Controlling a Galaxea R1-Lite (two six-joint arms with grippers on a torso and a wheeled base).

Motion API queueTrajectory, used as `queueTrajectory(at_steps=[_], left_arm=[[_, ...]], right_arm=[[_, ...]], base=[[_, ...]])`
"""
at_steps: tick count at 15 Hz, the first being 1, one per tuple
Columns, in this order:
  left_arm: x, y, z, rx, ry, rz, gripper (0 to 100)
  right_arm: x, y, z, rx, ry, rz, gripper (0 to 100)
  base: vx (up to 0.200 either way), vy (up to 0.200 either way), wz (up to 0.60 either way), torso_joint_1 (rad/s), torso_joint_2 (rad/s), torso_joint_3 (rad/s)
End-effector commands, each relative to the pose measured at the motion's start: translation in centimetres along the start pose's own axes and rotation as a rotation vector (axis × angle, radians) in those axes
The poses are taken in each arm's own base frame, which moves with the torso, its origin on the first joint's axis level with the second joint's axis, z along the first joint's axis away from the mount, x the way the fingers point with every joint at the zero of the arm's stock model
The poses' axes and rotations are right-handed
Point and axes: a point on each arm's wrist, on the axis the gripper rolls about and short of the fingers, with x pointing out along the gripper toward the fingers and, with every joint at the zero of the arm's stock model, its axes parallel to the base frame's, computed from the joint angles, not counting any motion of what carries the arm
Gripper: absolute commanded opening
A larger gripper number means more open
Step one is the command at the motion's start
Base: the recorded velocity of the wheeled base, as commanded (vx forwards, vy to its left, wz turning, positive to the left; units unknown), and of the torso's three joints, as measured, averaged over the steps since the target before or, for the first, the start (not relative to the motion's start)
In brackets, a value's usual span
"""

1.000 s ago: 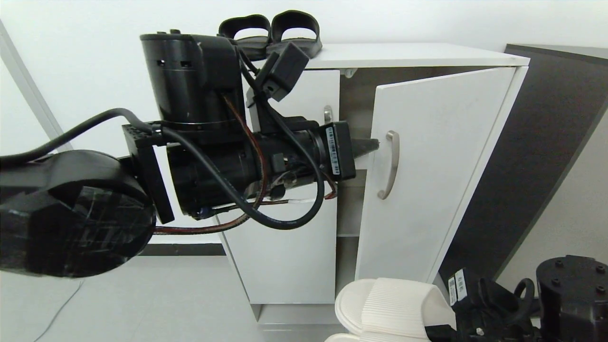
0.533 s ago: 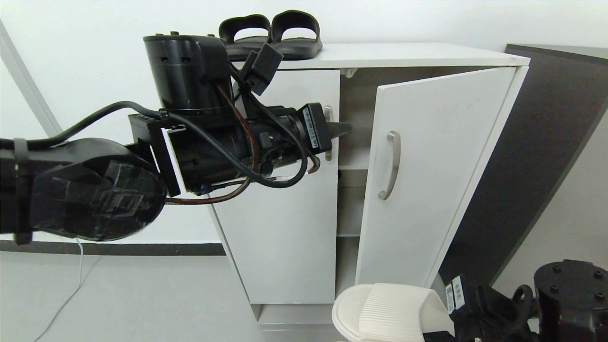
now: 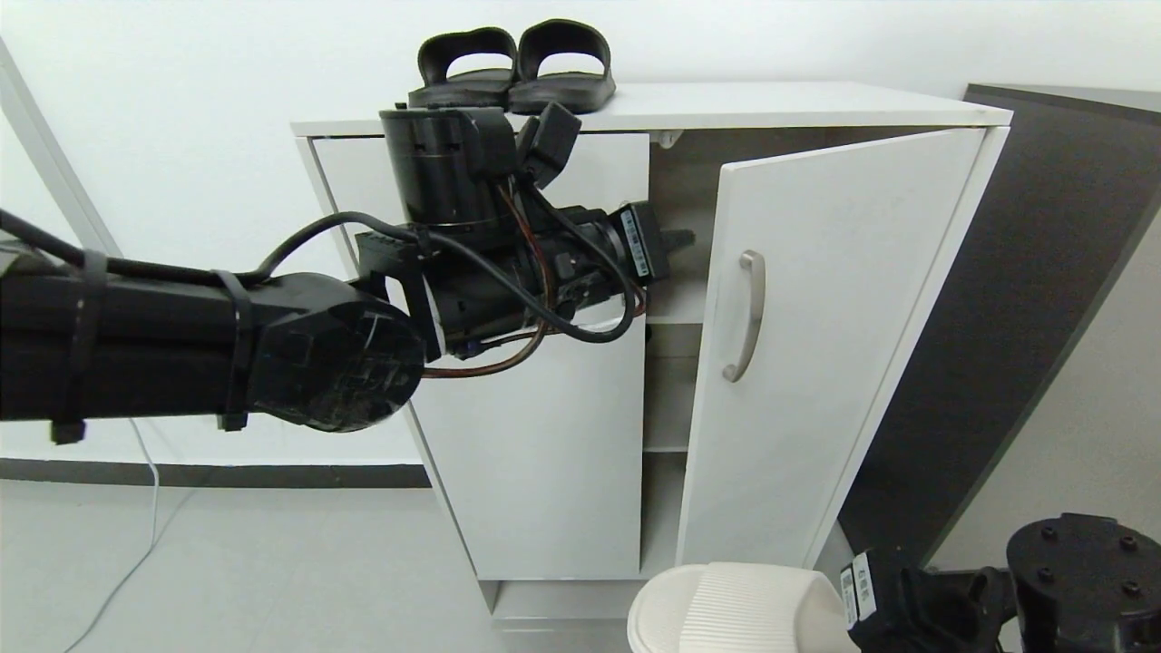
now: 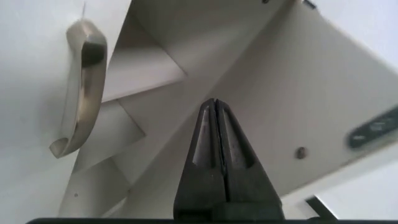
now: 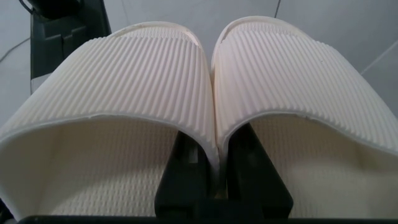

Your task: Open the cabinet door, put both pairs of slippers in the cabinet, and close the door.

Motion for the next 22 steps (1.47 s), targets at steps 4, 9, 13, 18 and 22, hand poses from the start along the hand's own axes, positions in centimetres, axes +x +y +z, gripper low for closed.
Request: queueTrajectory(at_steps=[4,9,13,18,22], left_arm=[[1.2,0.4,-1.2,-0.011,0.027,-0.001,0],[1.9,-5.2,-4.2,-0.003,0.055,-0.161,0],[1.9,-3.8,-3.5,-0.022,0.019,-0.119,0],[-1.6,-1.3,-1.3,-0.002,-0.084,0.027,0],[-17.0,0.1,-1.2,0.213,-0.153,0.368,0]], right_arm=[[0.4,0.4,-0.6,0.001,0.032,0.027,0],[0.6,0.5,-0.8,0.004,0.043,0.031,0],[0.6,0.5,-0.8,0.003,0.042,0.031,0],[1.3,0.1,-0.5,0.008,0.037,0.019,0],[4.8,-3.5,2.3,0.154,-0.061,-0.421,0]], base=[[-0.2,0.0,0.0,0.005,0.0,0.001],[-0.2,0.0,0.0,0.001,0.0,0.002],[-0.05,0.0,0.0,0.001,0.0,0.001],[0.0,0.0,0.0,0.0,0.0,0.0],[0.0,0.0,0.0,0.0,0.0,0.0]])
